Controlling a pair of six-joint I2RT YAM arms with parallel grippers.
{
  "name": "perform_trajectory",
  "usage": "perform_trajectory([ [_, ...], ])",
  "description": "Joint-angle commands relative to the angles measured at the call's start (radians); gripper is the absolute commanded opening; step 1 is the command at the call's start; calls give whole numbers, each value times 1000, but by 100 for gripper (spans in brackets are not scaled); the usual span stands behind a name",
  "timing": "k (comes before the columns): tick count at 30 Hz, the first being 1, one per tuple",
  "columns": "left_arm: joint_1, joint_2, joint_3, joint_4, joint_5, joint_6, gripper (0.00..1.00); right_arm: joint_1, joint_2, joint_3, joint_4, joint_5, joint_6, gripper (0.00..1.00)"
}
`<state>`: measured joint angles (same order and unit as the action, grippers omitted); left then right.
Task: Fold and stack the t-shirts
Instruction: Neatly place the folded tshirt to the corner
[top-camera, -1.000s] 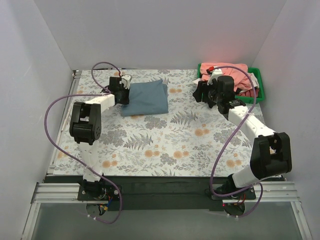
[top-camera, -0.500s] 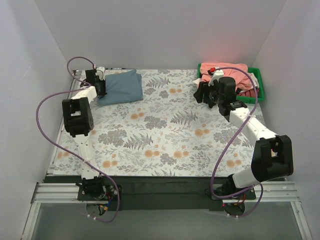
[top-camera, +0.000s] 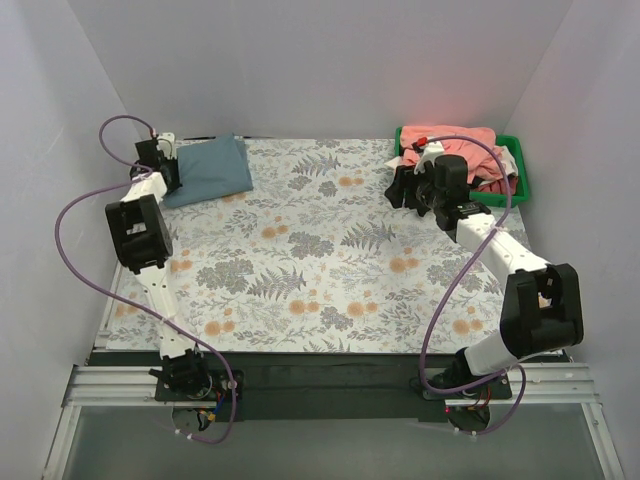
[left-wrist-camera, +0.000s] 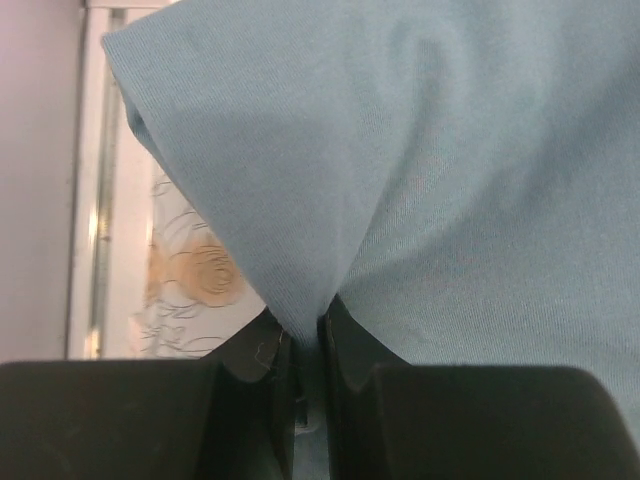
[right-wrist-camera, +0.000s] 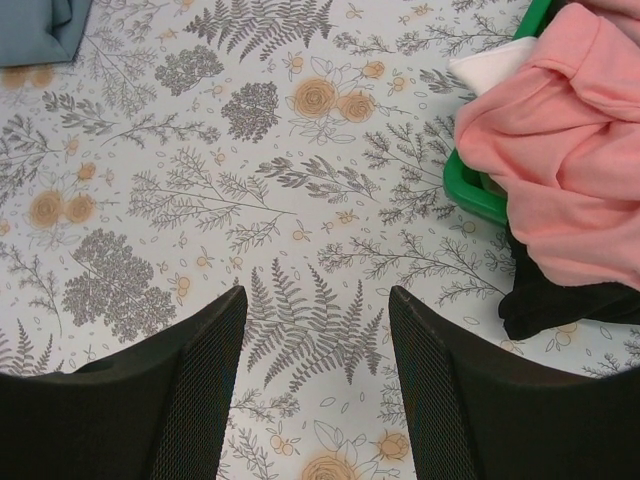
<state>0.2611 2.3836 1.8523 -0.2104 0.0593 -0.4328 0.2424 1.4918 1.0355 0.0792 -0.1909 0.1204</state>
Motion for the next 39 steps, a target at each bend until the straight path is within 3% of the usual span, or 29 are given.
perform_trajectory([
  [1, 46, 22, 27, -38, -47, 34, 0, -3, 12, 26, 47, -25, 1, 66],
  [16, 130, 54, 107, -63, -47, 74, 0, -3, 25, 31, 47, -51, 8, 66],
  [30, 133, 51, 159, -78, -105, 91, 1, -3, 12, 23, 47, -64, 10, 66],
  [32, 135, 48, 185, -96, -121, 74, 17, -3, 5, 20, 48, -64, 9, 66],
  [33, 135, 39, 196, -107, -121, 68, 36, -3, -1, 15, 48, -64, 8, 66],
  [35, 130, 19, 206, -121, -125, 46, 60, -3, -14, 12, 47, -65, 7, 67],
  [36, 129, -7, 205, -122, -125, 40, 84, -3, -19, 11, 48, -64, 7, 67],
  [39, 103, -55, 185, -119, -110, 35, 87, -3, -31, 5, 48, -65, 7, 68],
])
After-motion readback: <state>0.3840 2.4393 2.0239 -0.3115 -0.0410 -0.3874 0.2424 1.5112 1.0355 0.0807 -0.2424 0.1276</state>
